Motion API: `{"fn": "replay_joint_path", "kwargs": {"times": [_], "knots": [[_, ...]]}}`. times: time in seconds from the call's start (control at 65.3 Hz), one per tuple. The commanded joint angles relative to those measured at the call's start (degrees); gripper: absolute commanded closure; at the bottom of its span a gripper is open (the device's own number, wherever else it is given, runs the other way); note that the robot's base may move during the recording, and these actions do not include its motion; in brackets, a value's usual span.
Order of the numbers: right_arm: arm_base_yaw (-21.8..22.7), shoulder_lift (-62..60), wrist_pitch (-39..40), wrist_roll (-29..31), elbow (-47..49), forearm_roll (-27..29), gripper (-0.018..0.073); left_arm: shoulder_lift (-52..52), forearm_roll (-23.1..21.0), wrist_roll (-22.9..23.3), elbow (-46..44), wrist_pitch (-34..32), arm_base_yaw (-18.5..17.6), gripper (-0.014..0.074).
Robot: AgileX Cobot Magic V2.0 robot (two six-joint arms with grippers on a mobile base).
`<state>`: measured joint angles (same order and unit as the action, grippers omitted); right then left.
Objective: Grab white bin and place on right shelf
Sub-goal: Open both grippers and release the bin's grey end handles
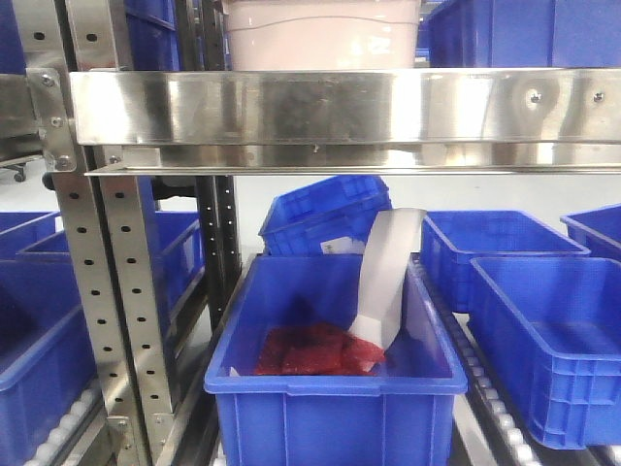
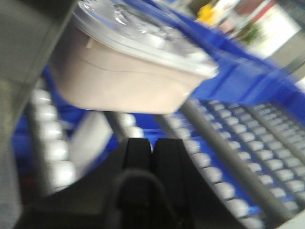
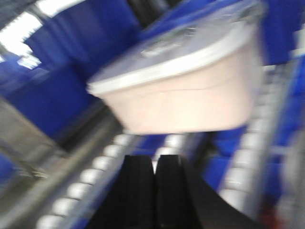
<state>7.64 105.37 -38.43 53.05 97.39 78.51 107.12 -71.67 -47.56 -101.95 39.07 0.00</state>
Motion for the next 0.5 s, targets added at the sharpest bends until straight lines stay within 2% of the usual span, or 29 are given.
{"fn": "replay_joint_path", "kwargs": {"times": [0.0, 0.107, 0.168, 0.23, 0.367, 0.49], "knots": [[-0.2, -7.1, 6.4, -3.3, 2.0, -4.0, 0.0491, -8.1, 4.5, 3.7, -2.2, -6.9, -1.9, 0.0715], [-0.5, -11.6, 14.1, -6.3, 1.6, -11.2, 0.0491, -11.4, 9.2, 6.7, -1.8, -13.6, -3.6, 0.0715], [-0.5, -14.3, 18.6, -7.6, -0.3, -12.9, 0.0491, -12.8, 11.1, 7.8, -0.8, -17.1, -4.5, 0.0715], [-0.5, -17.5, 23.2, -8.3, -4.1, -13.0, 0.0491, -14.1, 13.3, 8.7, 1.0, -20.3, -5.6, 0.0715], [-1.1, -26.0, 32.0, -7.9, -17.8, -13.0, 0.0491, -17.3, 13.9, 8.7, 8.4, -26.0, -7.7, 0.0715], [-1.1, -32.8, 32.9, -5.4, -28.9, -13.0, 0.0491, -21.7, 13.9, 8.4, 17.7, -32.8, -9.5, 0.0714]]}}
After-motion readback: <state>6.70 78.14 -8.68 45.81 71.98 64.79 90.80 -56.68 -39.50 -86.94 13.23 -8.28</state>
